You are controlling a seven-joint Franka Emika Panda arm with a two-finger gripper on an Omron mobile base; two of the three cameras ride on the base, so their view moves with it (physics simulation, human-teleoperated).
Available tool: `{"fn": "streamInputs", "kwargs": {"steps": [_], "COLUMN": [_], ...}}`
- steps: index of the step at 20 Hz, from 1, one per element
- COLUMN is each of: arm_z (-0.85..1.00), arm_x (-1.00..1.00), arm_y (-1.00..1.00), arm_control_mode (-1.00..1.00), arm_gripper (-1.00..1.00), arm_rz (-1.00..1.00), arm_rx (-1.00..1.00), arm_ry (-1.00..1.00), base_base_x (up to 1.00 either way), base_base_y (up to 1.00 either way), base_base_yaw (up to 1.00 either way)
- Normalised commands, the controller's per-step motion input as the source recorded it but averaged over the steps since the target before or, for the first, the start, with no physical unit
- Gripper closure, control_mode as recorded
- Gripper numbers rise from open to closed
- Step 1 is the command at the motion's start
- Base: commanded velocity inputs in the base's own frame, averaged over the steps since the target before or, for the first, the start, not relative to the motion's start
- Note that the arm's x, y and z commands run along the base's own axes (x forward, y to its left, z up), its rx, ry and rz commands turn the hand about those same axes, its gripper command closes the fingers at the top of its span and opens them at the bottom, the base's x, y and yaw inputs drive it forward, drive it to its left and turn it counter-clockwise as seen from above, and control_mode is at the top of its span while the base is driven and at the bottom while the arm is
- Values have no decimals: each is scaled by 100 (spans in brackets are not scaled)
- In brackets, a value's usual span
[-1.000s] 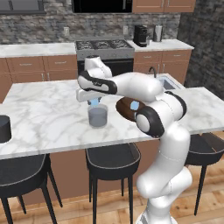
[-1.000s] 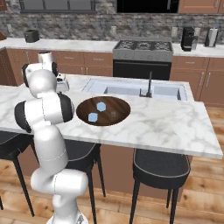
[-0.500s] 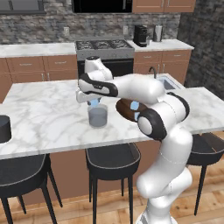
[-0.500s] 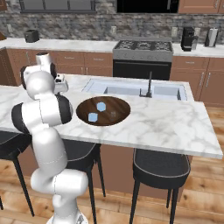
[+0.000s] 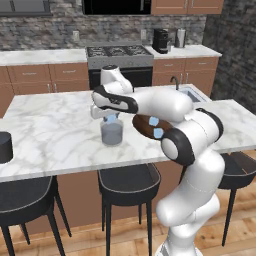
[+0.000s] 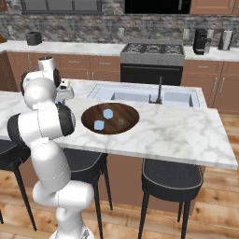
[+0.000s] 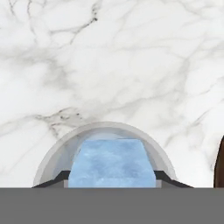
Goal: There are four ice cubes in the ice bowl. Place two ice cubes in each glass of water.
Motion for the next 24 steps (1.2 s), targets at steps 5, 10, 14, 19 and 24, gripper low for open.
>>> {"fn": "streamInputs", "kwargs": {"steps": [5, 10, 14, 19, 24], "arm_z": [-5, -8, -15, -2, 0], "arm_x": [2, 5, 3, 13, 5], "arm_y": [-1, 0, 0, 6, 0], "arm_control_mode": [-100, -100, -100, -100, -100], "arm_gripper": [100, 100, 100, -100, -100], "arm_rz": [0, 0, 0, 0, 0], "arm_rx": [0, 2, 1, 0, 0], "arm_ry": [-11, -1, 0, 0, 0], "base_base_x": [0, 0, 0, 0, 0], "base_base_y": [0, 0, 0, 0, 0], "base_base_yaw": [0, 0, 0, 0, 0]}}
